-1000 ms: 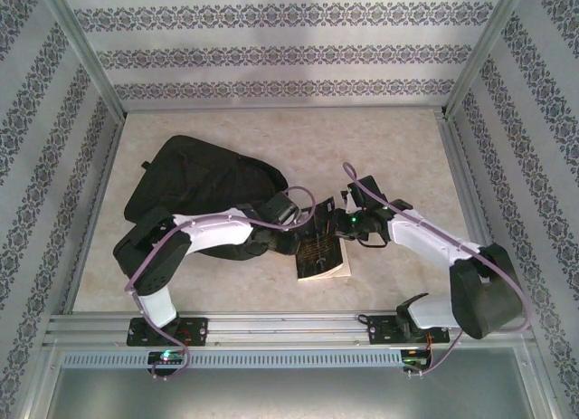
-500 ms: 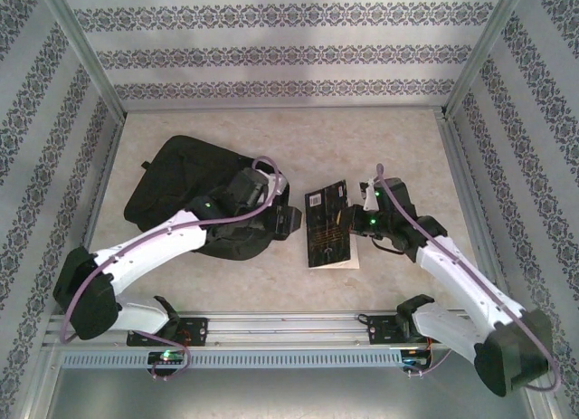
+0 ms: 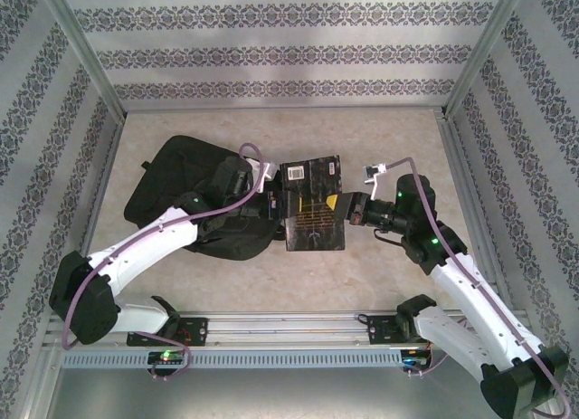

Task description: Pack the student bag

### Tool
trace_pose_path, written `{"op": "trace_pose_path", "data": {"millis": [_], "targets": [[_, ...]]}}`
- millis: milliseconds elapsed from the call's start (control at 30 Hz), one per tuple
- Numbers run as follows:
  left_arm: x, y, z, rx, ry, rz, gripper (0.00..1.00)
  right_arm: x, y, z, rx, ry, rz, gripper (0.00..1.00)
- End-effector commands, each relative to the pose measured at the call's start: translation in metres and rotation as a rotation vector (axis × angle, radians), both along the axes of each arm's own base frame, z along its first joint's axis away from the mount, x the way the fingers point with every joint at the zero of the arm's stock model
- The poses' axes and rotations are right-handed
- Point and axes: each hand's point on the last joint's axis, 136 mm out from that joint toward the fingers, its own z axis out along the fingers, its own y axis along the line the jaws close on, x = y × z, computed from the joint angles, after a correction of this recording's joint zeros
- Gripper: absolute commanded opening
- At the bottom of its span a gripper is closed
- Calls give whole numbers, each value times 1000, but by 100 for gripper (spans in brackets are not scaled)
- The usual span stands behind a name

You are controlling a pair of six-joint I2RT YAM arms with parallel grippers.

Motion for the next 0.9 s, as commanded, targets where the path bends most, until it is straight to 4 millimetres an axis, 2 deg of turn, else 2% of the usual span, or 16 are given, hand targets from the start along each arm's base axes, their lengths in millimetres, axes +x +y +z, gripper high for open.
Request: {"op": "trace_pose_path", "data": {"millis": [0, 233, 300, 433, 533, 767, 800, 833, 867], "targets": [[-1, -14, 43, -253, -34, -62, 90, -12, 11, 51, 167, -123, 99, 0], [-11, -24, 77, -461, -55, -147, 81, -11, 14, 59, 219, -127, 114, 0], [-14, -25, 85, -518, -64, -168, 76, -9, 14, 58, 217, -124, 113, 0], [-19, -26, 96, -568, -83, -204, 59, -2, 12, 50, 193, -102, 90, 0], [-20, -25, 94, -548, -89, -201, 43, 7, 5, 40, 160, -86, 44, 0], [-16, -21, 89, -528, -101, -175, 16, 21, -4, 16, 56, -39, -32, 0], [-16, -21, 89, -528, -103, -171, 14, 22, -4, 15, 50, -37, -38, 2], [-15, -21, 89, -531, -106, -169, 10, 23, -5, 14, 45, -36, -40, 11], [-15, -21, 90, -538, -109, -170, 5, 24, -5, 14, 39, -37, -45, 24]]}}
